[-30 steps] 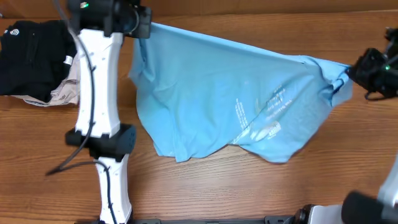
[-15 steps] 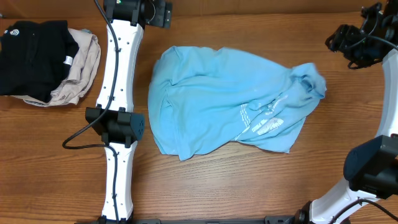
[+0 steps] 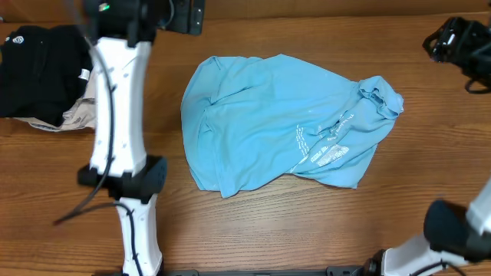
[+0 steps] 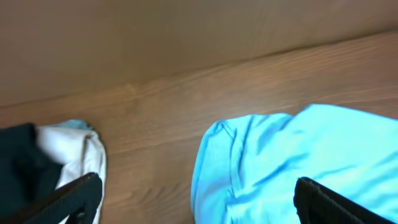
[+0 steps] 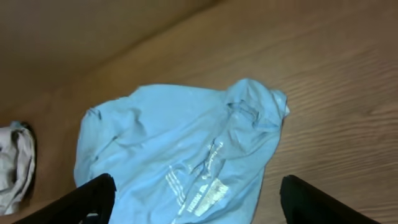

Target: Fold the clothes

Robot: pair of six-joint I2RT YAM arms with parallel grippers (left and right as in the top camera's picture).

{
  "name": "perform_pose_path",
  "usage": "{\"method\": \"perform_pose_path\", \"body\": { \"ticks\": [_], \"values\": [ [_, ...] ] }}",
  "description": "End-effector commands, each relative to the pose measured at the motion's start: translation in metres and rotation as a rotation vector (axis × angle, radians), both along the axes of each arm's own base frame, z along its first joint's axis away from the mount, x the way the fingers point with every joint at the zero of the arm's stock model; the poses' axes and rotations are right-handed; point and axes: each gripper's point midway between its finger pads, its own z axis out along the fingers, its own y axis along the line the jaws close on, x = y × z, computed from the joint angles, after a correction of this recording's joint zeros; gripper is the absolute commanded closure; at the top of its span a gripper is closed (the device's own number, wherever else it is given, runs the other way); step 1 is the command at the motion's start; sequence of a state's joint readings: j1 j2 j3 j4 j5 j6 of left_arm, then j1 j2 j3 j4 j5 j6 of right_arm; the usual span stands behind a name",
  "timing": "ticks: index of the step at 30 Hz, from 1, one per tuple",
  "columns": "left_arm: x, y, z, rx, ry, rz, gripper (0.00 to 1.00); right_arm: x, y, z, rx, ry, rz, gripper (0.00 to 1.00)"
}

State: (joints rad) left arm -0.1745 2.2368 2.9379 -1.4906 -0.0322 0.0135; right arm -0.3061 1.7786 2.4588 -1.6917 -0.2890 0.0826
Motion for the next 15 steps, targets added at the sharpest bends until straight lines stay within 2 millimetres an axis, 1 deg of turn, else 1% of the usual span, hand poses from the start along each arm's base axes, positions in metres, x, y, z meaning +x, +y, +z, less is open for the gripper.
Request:
{"method": "perform_pose_path", "body": {
  "ticks": [1,3,6,8,9,11,12,13,14,15],
  "values": [
    [-0.027,0.002,0.030,-0.021,-0.035,-0.018,0.00,-0.033,0.014,0.046,-0.020,-0.137,-0.004,0.09],
    [-0.041,0.005,0.029,-0.014,-0.002,-0.017,0.00,-0.051,0.020,0.064,-0.017,-0.188,-0.023,0.09],
    [-0.058,0.008,0.020,-0.001,0.070,-0.015,0.00,-0.075,0.028,0.078,-0.027,-0.238,-0.020,0.08],
    [-0.061,0.007,0.015,-0.010,0.092,-0.014,0.00,-0.091,0.033,0.081,-0.031,-0.253,-0.019,0.07],
    [-0.062,0.003,0.014,-0.030,0.102,-0.024,0.00,-0.103,0.037,0.077,-0.028,-0.246,-0.019,0.07],
    [-0.063,-0.002,0.013,-0.058,0.111,-0.037,0.00,-0.113,0.041,0.065,-0.017,-0.213,-0.018,0.06],
    [-0.064,-0.008,0.012,-0.078,0.120,-0.058,0.00,-0.121,0.043,0.046,0.000,-0.158,-0.020,0.06],
    [-0.064,-0.010,0.011,-0.078,0.126,-0.059,0.00,-0.125,0.044,0.032,0.012,-0.116,-0.021,0.06],
    [-0.064,-0.010,0.006,-0.073,0.142,-0.057,0.00,-0.129,0.045,0.006,0.035,-0.038,-0.023,0.06],
    [-0.064,-0.010,0.003,-0.072,0.154,-0.056,0.00,-0.130,0.046,-0.006,0.047,-0.001,-0.023,0.06]
  ]
}}
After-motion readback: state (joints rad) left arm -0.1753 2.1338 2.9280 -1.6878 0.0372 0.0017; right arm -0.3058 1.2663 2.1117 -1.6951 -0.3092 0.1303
